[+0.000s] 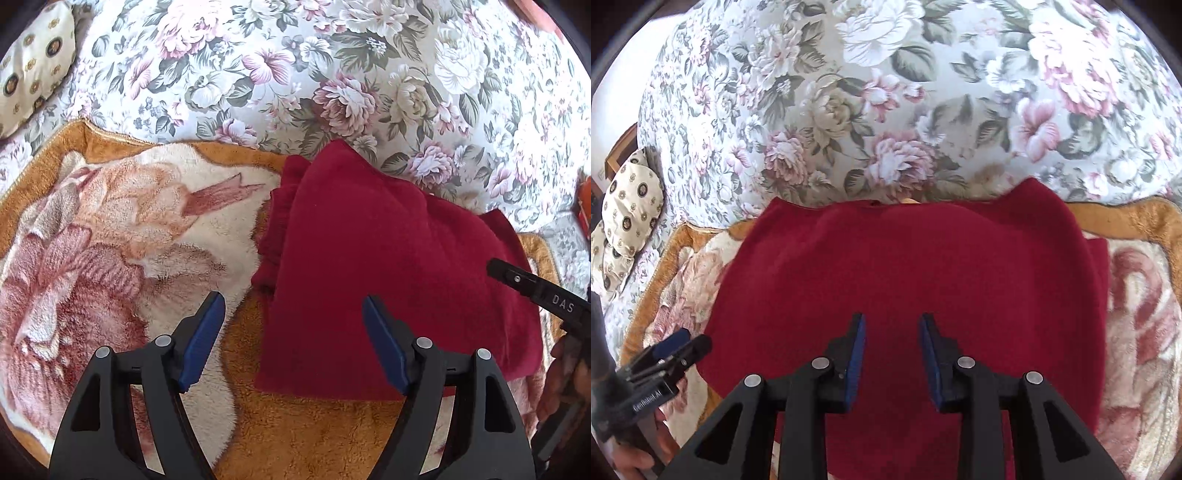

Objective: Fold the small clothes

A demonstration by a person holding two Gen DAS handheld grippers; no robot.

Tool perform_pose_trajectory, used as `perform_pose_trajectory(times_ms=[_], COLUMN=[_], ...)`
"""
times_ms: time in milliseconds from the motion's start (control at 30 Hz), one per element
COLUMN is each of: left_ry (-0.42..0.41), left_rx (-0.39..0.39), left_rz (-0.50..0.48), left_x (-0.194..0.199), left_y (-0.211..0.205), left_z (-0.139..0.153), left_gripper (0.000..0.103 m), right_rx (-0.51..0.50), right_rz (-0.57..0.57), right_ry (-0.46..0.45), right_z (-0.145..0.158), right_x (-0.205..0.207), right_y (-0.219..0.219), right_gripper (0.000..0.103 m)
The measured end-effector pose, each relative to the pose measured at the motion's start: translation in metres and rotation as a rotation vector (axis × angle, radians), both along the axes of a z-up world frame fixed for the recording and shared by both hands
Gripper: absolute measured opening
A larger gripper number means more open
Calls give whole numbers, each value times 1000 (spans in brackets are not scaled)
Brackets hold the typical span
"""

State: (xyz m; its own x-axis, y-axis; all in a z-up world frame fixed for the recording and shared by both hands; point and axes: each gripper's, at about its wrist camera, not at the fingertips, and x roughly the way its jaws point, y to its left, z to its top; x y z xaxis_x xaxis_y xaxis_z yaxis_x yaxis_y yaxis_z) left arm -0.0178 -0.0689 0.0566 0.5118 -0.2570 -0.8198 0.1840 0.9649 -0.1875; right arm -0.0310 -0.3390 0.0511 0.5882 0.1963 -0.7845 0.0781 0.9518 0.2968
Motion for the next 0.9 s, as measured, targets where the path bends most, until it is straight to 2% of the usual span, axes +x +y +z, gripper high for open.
perform_pose_trajectory(times_ms=[200, 367, 400, 667, 800, 900], left_ry=[16, 53, 57, 79, 129, 139], left_rx=[-55, -191, -205, -261, -297, -281], left_rz=[32, 63, 63, 58, 54, 62], left_x=[5, 7, 8, 9, 11, 14], left_y=[14, 34, 37, 52, 52, 46], left_z=[-8, -18, -19, -26, -35, -41], left_gripper=[77, 77, 78, 79, 79, 80], right_rx=[14, 40, 44, 75, 95, 102], right_rz=[45, 85, 87, 125, 164, 173], right_ry=[-20, -6, 0, 53, 85, 107], right_z=[6, 6, 6, 3, 0, -3], right_x=[26, 51, 57, 106, 126, 135], right_y=[29, 49, 52, 88, 112, 124], right_gripper=[33, 40, 45, 46, 46, 46])
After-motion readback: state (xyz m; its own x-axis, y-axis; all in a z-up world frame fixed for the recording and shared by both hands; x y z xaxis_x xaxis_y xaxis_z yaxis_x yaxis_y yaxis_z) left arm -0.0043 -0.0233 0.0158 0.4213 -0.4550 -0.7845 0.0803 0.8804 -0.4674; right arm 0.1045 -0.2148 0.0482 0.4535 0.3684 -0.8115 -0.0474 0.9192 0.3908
